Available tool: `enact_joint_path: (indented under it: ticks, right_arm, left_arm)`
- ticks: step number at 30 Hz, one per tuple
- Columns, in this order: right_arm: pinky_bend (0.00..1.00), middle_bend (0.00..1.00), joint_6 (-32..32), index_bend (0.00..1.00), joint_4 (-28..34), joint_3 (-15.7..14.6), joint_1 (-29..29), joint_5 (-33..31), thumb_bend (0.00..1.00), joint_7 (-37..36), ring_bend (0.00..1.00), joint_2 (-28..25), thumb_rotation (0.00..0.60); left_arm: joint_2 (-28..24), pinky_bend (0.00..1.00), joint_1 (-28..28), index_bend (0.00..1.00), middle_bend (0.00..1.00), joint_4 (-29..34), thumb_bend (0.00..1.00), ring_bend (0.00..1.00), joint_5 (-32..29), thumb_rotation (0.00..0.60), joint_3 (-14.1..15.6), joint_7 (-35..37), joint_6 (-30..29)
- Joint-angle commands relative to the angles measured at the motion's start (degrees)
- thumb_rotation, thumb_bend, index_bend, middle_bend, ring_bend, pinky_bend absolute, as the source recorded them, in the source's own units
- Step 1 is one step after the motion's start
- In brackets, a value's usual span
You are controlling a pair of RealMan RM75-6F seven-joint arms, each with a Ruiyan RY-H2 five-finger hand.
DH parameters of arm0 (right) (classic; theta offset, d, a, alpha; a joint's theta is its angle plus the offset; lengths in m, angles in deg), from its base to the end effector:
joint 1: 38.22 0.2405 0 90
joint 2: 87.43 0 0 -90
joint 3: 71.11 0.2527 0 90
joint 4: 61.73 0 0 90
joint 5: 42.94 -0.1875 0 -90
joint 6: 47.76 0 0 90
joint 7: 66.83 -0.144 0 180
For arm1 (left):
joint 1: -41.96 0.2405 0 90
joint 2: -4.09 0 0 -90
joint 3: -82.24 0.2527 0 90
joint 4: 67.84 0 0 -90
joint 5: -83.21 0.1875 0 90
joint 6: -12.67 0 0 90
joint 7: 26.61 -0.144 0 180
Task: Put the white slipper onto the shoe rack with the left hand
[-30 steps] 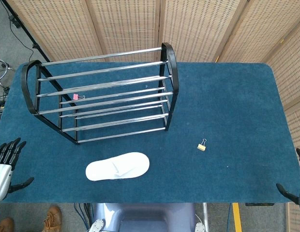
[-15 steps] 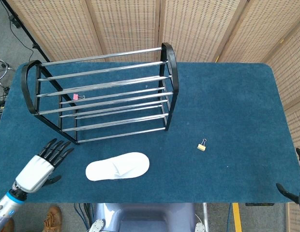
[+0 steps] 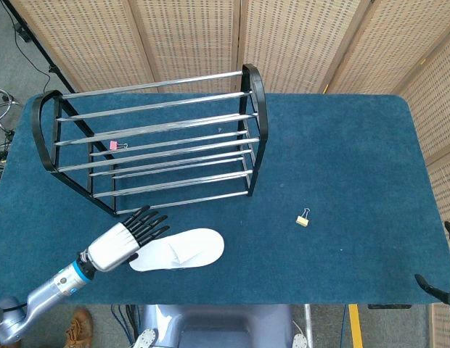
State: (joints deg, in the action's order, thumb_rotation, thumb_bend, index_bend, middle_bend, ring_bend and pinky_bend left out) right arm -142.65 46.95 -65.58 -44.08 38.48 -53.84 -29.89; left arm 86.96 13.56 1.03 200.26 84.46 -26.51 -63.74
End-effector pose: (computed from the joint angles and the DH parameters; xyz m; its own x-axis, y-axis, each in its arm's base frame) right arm -0.2827 -0.1297 0.2233 0.4665 0.0971 0.8792 -0.8675 0.2442 0.4334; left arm -0.2089 0.2445 0.0422 0.6013 -0.0482 0.7976 0.4710 -0.7849 -0.4026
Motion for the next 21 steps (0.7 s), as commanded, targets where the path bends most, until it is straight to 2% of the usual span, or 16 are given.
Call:
enact_joint_path:
  ticks: [1, 16, 21]
  right_arm:
    - [0.00, 0.00, 0.0, 0.00, 0.0, 0.0, 0.0, -0.1, 0.00, -0.1, 0.00, 0.0, 0.600]
    - [0.00, 0.00, -0.1, 0.00, -0.1, 0.4, -0.2, -0.9, 0.00, -2.0, 0.00, -0.8, 0.600]
    - [0.00, 0.00, 0.1, 0.00, 0.0, 0.4, -0.2, -1.2, 0.00, -2.7, 0.00, -1.1, 0.600]
  left_arm:
    - [2.3, 0.00, -2.3, 0.00, 0.00, -1.2, 0.00, 0.00, 0.0, 0.600, 0.0, -0.8, 1.8]
    - [8.5, 0.00, -7.8, 0.00, 0.00, -2.1, 0.00, 0.00, -2.8, 0.600, 0.4, -5.0, 7.9]
    - [11.0, 0.04, -9.3, 0.00, 0.00, -2.9, 0.09, 0.00, -3.5, 0.600, 0.3, -6.5, 8.5]
